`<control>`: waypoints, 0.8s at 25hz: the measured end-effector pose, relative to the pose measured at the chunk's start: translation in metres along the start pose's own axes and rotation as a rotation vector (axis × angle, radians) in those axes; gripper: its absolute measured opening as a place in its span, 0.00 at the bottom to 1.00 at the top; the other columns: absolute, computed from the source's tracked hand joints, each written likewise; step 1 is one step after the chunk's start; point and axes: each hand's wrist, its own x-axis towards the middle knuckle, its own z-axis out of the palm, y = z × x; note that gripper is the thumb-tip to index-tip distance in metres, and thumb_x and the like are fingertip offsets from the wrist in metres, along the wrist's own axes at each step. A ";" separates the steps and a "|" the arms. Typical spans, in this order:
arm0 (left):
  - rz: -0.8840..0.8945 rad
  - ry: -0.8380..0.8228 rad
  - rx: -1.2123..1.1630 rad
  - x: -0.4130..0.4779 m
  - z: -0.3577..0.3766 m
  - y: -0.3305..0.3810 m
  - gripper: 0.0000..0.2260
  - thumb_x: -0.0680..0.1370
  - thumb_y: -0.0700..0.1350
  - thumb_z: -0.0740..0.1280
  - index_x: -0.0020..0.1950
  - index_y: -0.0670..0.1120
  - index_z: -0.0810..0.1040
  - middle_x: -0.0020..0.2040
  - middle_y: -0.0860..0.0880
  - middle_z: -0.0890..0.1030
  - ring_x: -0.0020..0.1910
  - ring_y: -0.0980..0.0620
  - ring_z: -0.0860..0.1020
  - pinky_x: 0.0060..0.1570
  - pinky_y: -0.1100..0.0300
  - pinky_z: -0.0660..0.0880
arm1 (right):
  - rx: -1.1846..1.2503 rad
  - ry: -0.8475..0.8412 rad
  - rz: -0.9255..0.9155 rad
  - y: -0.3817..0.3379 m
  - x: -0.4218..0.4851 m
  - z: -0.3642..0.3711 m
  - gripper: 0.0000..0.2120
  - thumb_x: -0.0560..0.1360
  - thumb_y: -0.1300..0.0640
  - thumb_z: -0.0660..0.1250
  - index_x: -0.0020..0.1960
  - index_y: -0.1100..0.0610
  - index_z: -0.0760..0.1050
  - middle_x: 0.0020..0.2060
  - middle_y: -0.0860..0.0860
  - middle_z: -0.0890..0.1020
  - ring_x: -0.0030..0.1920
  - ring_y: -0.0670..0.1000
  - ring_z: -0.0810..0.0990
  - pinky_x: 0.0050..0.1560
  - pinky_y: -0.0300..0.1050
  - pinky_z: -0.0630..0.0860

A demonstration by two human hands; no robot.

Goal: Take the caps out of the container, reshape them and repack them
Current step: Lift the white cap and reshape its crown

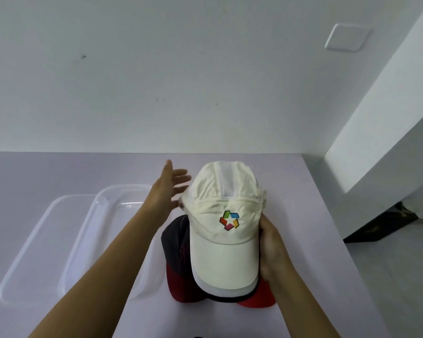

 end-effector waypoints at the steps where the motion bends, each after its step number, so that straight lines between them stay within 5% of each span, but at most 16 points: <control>1: -0.031 0.055 -0.022 0.001 -0.002 -0.012 0.22 0.80 0.62 0.51 0.57 0.48 0.75 0.60 0.47 0.78 0.59 0.45 0.76 0.58 0.48 0.73 | 0.030 0.004 0.001 0.000 0.007 -0.003 0.20 0.77 0.46 0.58 0.60 0.56 0.78 0.57 0.57 0.82 0.59 0.58 0.79 0.65 0.60 0.70; 3: -0.117 0.081 -0.031 -0.002 -0.001 -0.034 0.20 0.79 0.60 0.56 0.64 0.48 0.70 0.63 0.47 0.74 0.60 0.46 0.74 0.58 0.46 0.73 | 0.073 0.032 0.017 -0.003 0.026 -0.008 0.20 0.77 0.46 0.59 0.60 0.56 0.78 0.57 0.57 0.82 0.59 0.58 0.79 0.65 0.59 0.70; 5: -0.194 -0.070 -0.032 -0.004 0.007 -0.042 0.20 0.77 0.59 0.62 0.65 0.51 0.67 0.61 0.49 0.74 0.58 0.46 0.76 0.55 0.47 0.76 | 0.066 0.049 0.036 -0.009 0.052 -0.009 0.20 0.76 0.46 0.59 0.60 0.57 0.78 0.57 0.57 0.82 0.59 0.57 0.80 0.65 0.58 0.71; 10: -0.122 -0.099 0.056 0.054 0.015 -0.030 0.20 0.75 0.51 0.69 0.63 0.50 0.66 0.53 0.56 0.76 0.49 0.57 0.77 0.38 0.59 0.75 | -0.107 0.093 0.026 -0.033 0.123 0.008 0.17 0.77 0.49 0.57 0.55 0.57 0.80 0.49 0.54 0.85 0.52 0.52 0.82 0.54 0.48 0.76; 14: -0.138 -0.073 0.091 0.120 0.013 -0.034 0.28 0.72 0.52 0.73 0.67 0.50 0.64 0.59 0.52 0.74 0.54 0.52 0.76 0.45 0.53 0.74 | -0.176 0.118 0.030 -0.046 0.177 0.006 0.13 0.75 0.58 0.57 0.54 0.59 0.77 0.48 0.52 0.80 0.52 0.52 0.76 0.49 0.43 0.73; 18: -0.201 -0.074 0.087 0.166 0.019 -0.053 0.31 0.72 0.51 0.73 0.69 0.48 0.62 0.65 0.49 0.72 0.59 0.48 0.74 0.52 0.48 0.73 | -0.504 -0.040 0.040 -0.032 0.219 -0.012 0.34 0.62 0.59 0.72 0.67 0.52 0.68 0.60 0.50 0.77 0.61 0.51 0.75 0.60 0.49 0.74; 20: -0.226 -0.071 0.108 0.180 0.021 -0.064 0.33 0.73 0.48 0.72 0.72 0.48 0.58 0.66 0.48 0.71 0.58 0.49 0.73 0.49 0.51 0.71 | -0.613 -0.031 0.083 -0.023 0.230 -0.019 0.42 0.63 0.64 0.76 0.72 0.51 0.60 0.63 0.49 0.73 0.62 0.51 0.72 0.59 0.46 0.73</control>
